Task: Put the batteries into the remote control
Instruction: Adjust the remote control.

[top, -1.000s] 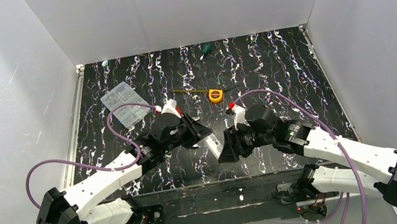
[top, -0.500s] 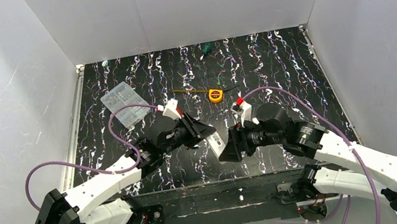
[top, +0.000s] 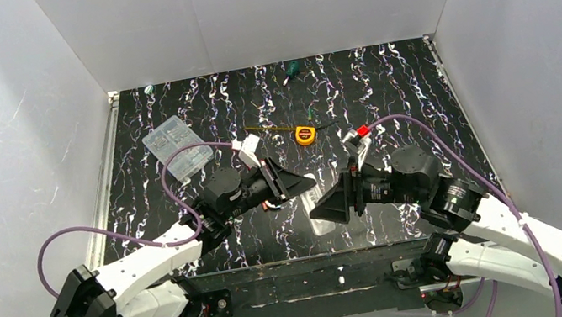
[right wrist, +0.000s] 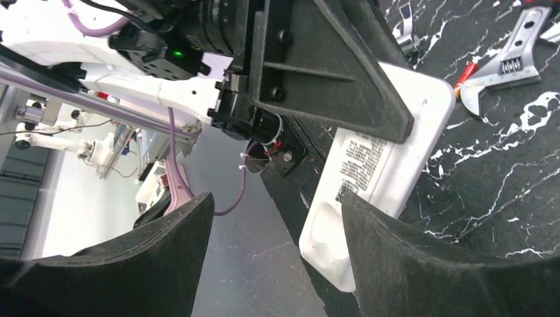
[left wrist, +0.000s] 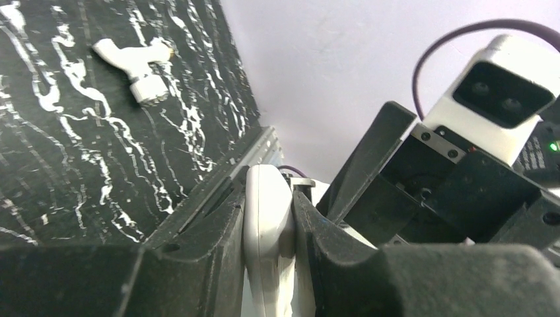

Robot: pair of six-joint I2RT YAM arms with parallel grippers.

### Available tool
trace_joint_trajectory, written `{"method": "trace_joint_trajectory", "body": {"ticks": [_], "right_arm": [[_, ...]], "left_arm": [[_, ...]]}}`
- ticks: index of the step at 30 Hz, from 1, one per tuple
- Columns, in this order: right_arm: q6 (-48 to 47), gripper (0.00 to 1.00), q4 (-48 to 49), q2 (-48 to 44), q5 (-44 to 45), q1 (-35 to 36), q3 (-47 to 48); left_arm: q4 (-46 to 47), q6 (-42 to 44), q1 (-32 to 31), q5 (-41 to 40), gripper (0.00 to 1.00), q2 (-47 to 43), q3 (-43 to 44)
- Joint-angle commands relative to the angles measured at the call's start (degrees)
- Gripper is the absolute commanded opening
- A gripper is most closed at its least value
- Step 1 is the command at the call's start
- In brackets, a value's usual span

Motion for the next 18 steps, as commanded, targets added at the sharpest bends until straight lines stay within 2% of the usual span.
{"method": "trace_joint_trajectory", "body": {"ticks": [1, 6, 13, 18], "right_arm": [[1.46, 0.78, 4.53, -1.90, -0.49, 0.20, 0.45], [-0.24, 0.77, 0.33, -3.71, 1.42, 0.20, 2.21], [-4.54, 0.78, -9.94, -6.71, 10.09, 0.20, 6.76], [-3.52, 0.78, -9.71, -4.68, 6.05, 0.12, 5.83]], "left_arm": [[11.89, -0.15, -0.03, 7.87, 0.00, 0.47, 0.26], [12.42, -0.06, -0.03, 12.86, 0.00, 0.10, 1.17], [8.56, 1.92, -0.08, 16.17, 0.00, -2.68, 1.47], [8.93, 2.34, -0.03, 18.53, 0.00, -2.76, 2.99]]}}
